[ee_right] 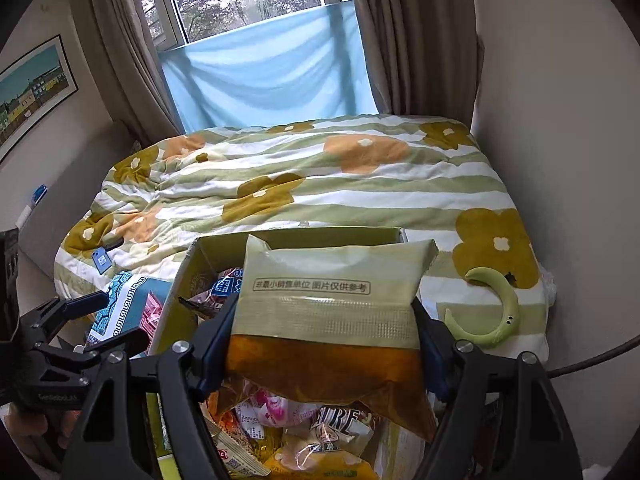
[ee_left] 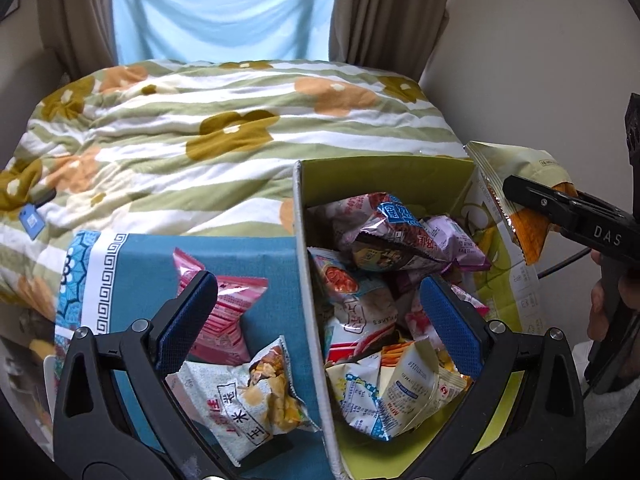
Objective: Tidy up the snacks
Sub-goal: 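Carry both bags over the box and open both tools to drop them, then withdraw both tools from the box toward the pink and white bags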
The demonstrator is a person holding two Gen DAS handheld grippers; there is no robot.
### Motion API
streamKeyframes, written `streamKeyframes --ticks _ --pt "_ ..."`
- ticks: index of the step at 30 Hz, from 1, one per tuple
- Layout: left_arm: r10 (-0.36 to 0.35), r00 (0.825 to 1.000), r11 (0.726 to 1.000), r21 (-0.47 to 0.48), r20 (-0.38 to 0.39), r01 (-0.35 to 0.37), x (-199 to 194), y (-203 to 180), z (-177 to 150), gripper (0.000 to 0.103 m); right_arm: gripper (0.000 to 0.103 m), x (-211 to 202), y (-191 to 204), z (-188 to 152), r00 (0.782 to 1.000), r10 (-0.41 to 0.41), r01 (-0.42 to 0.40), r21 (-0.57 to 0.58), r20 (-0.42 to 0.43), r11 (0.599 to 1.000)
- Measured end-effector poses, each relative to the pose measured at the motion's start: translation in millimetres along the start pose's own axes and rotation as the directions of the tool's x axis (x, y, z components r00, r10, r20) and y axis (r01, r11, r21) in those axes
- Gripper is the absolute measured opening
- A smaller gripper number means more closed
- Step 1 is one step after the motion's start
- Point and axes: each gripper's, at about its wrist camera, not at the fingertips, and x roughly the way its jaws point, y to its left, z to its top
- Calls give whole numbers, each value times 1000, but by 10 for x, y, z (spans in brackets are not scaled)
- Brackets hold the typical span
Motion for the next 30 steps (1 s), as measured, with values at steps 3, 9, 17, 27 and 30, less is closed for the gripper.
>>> streamKeyframes --ticks 3,9,17,27,30 --pt "7 1000 1000 -11 -23 -7 -17 100 -41 101 76 175 33 111 1000 10 -10 -16 -27 1000" --pt "15 1000 998 -62 -1 -15 -191 336 -142 101 85 414 48 171 999 10 -10 25 -32 1000" --pt "63 998 995 -80 -3 -63 -318 497 -286 101 102 163 104 -110 999 38 -39 21 26 999" --pt "126 991 989 -83 34 -123 -826 655 -510 101 102 -280 163 -178 996 41 -42 12 79 999" --pt "153 987 985 -88 42 -149 -1003 763 -613 101 102 -415 211 -190 992 65 -66 11 105 998"
